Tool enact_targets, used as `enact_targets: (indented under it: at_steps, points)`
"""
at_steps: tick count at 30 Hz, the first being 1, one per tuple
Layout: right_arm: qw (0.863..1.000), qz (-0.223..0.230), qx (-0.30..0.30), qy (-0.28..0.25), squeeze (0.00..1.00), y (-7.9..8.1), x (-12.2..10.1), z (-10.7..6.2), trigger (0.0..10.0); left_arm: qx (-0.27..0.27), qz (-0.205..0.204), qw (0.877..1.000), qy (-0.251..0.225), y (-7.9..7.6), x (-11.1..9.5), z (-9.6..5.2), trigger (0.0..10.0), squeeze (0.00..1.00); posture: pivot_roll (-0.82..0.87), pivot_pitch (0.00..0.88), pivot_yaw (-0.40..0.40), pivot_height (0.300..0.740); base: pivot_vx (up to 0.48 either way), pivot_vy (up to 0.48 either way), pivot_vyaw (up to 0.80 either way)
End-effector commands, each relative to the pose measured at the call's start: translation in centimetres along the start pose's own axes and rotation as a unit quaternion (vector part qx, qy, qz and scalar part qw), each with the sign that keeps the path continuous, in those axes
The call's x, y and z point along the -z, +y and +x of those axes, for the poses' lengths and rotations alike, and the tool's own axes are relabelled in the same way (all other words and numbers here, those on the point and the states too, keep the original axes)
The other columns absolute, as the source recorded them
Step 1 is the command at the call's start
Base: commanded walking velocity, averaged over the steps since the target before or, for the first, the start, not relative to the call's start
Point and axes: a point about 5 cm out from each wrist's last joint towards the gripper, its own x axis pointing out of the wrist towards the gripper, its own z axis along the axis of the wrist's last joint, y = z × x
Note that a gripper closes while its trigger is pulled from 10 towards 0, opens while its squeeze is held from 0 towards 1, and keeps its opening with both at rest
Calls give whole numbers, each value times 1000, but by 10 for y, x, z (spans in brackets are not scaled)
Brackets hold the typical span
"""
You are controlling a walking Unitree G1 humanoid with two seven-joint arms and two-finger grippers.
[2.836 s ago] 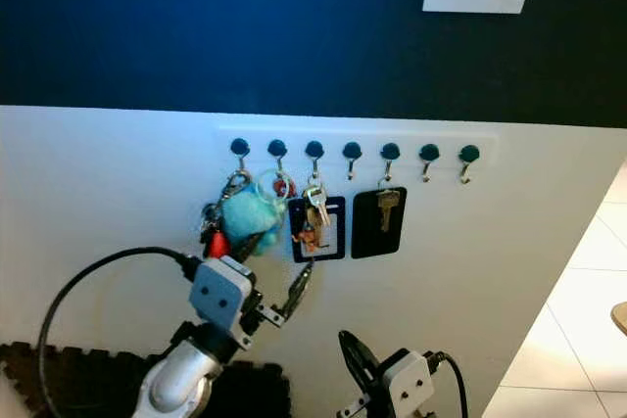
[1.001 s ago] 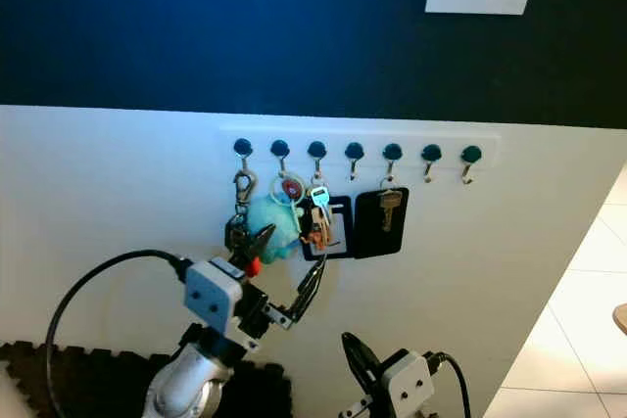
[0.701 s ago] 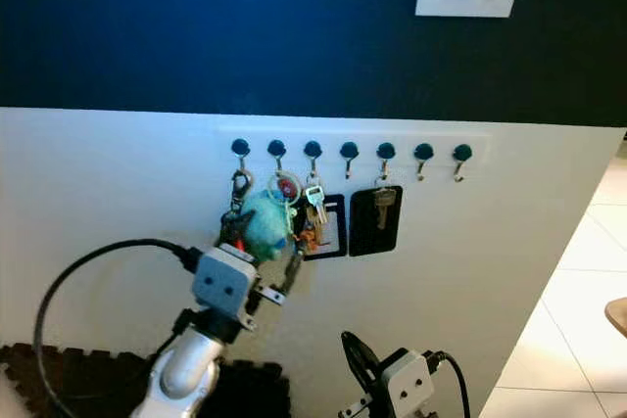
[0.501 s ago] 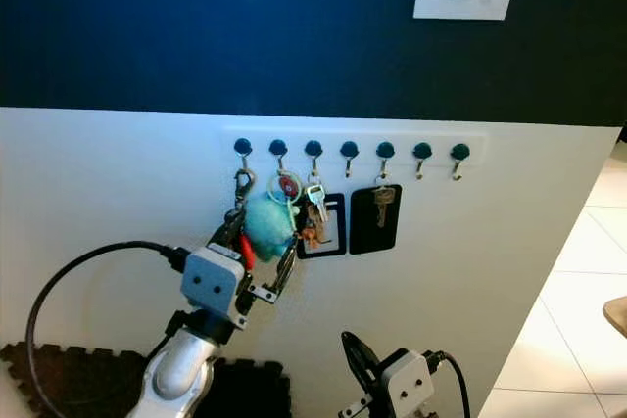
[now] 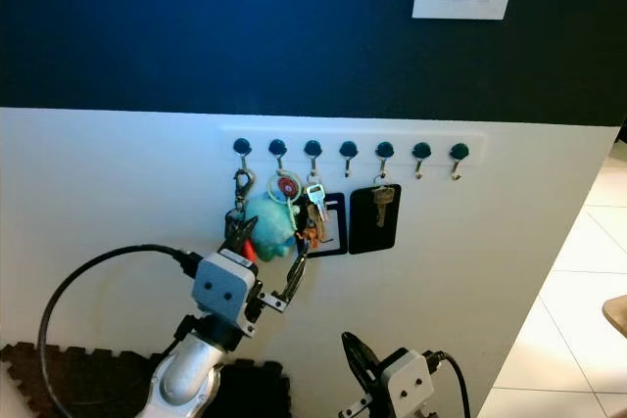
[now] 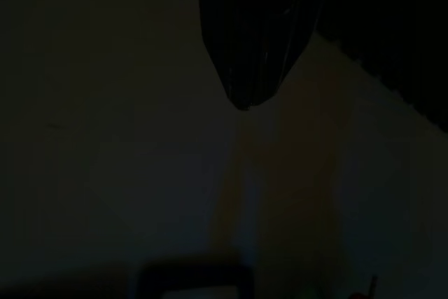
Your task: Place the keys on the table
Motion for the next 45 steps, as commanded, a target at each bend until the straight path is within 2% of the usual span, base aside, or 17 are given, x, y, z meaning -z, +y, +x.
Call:
enact_targets:
  at_steps: [1,12,19,20,22,23,37,38,39,41,42,45]
  points:
    - [1000,1,-3,2,0,2,-1,1,10000,-9,7,1000,22,1,8,3,10000,0,55,52,17,740,0,0,0]
    - [1000,1,-2,1,0,2,-1,2,10000,-34,34,998,38,12,13,11,10000,0,55,57,18,740,0,0,0]
    - [1000,1,-1,2,0,2,-1,2,10000,-34,33,998,42,13,14,14,10000,0,57,57,19,740,0,0,0]
    - [1000,1,-1,2,0,2,-1,2,10000,-33,31,998,42,13,14,14,4902,0,56,57,20,740,0,0,0]
    - [1000,2,0,2,0,2,-1,2,10000,-32,29,998,42,12,14,15,4902,0,56,57,21,740,0,0,0]
    - [1000,2,1,2,0,2,-1,1,10000,-31,28,998,41,12,14,15,0,0,55,57,21,740,0,0,0]
    - [1000,-1,1,4,0,1,-1,1,10000,-34,33,998,32,12,12,14,0,0,55,57,17,740,0,0,0]
    - [1000,-1,2,4,0,1,-1,1,10000,-34,28,999,25,12,10,14,1843,0,54,58,17,740,0,0,0]
    - [1000,-2,2,5,0,0,-1,1,10000,-31,18,999,16,12,8,14,5098,0,54,58,17,740,0,0,0]
    - [1000,-2,2,5,0,0,-1,1,10000,-29,10,999,9,11,6,14,5098,0,54,58,17,740,0,0,0]
    - [1000,-2,3,5,0,0,-1,1,10000,-4,-20,999,-25,9,-3,14,10000,0,54,58,17,740,0,0,0]
    - [1000,-3,3,6,0,0,-1,1,10000,7,-32,998,-51,11,-10,13,10000,0,53,58,18,740,0,0,0]
